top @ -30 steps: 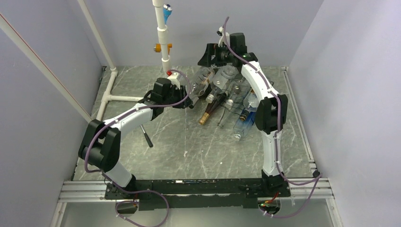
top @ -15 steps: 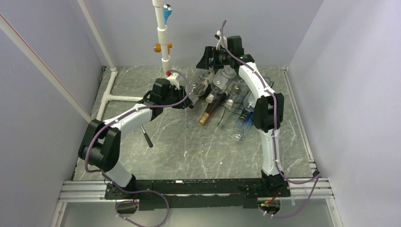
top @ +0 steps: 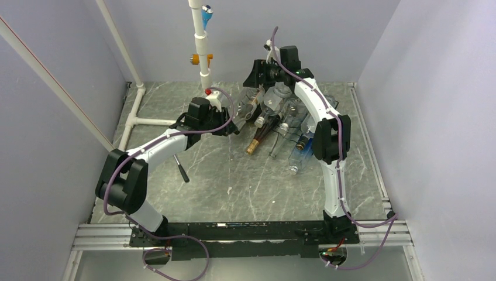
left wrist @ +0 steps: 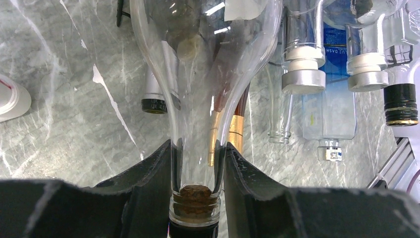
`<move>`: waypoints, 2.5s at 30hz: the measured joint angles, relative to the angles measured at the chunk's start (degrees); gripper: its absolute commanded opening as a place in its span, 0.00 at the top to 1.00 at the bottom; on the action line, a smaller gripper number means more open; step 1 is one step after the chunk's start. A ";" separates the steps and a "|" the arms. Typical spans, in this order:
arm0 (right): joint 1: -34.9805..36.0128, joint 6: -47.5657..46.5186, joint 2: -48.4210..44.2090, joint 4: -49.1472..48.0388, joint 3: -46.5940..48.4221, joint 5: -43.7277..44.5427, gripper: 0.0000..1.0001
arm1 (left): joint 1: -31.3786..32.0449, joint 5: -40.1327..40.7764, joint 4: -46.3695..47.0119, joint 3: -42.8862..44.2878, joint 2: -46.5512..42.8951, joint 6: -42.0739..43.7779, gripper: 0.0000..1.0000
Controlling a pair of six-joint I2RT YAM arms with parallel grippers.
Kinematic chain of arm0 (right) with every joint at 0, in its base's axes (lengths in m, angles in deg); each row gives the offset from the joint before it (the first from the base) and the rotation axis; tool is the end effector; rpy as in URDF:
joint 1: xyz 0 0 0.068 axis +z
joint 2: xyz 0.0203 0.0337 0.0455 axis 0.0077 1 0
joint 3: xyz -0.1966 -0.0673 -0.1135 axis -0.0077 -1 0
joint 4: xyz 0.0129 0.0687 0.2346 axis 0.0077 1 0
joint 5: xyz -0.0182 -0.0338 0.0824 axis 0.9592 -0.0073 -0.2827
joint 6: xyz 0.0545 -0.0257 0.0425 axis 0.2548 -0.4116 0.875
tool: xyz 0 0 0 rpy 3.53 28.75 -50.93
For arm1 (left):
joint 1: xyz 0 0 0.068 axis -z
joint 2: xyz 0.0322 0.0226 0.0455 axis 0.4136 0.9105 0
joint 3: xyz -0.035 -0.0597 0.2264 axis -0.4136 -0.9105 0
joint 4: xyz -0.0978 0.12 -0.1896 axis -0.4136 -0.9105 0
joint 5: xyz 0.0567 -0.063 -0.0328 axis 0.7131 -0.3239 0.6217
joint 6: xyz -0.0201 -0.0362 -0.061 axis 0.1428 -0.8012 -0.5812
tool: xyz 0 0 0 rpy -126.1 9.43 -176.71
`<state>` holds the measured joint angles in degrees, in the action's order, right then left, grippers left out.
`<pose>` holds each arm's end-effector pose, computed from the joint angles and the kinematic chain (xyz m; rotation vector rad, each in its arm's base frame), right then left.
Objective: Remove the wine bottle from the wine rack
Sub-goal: Pick up the wine bottle from the wine rack.
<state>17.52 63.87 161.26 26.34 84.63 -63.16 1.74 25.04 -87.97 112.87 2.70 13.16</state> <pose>0.4729 0.1857 0.2664 -0.4504 2.0801 1.0540 0.3196 -0.1772 0.2100 0.2111 2.1628 -0.8398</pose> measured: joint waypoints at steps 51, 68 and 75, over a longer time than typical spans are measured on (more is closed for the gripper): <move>5.22 0.98 -7.63 -3.15 -11.13 1.27 0.24 | -0.22 -0.70 -6.03 -8.15 -9.73 -2.01 1.00; 6.40 4.59 -7.96 -6.19 -12.15 -0.09 0.24 | -0.24 0.48 -7.45 -10.38 -14.36 -3.28 1.00; 6.99 5.68 -8.63 -7.26 -13.31 -0.55 0.24 | -0.24 0.87 -8.52 -11.47 -16.85 -3.37 1.00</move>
<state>24.51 69.55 152.63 19.08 71.32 -63.71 1.50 25.91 -96.50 101.39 -14.15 9.80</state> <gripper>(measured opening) 0.767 0.403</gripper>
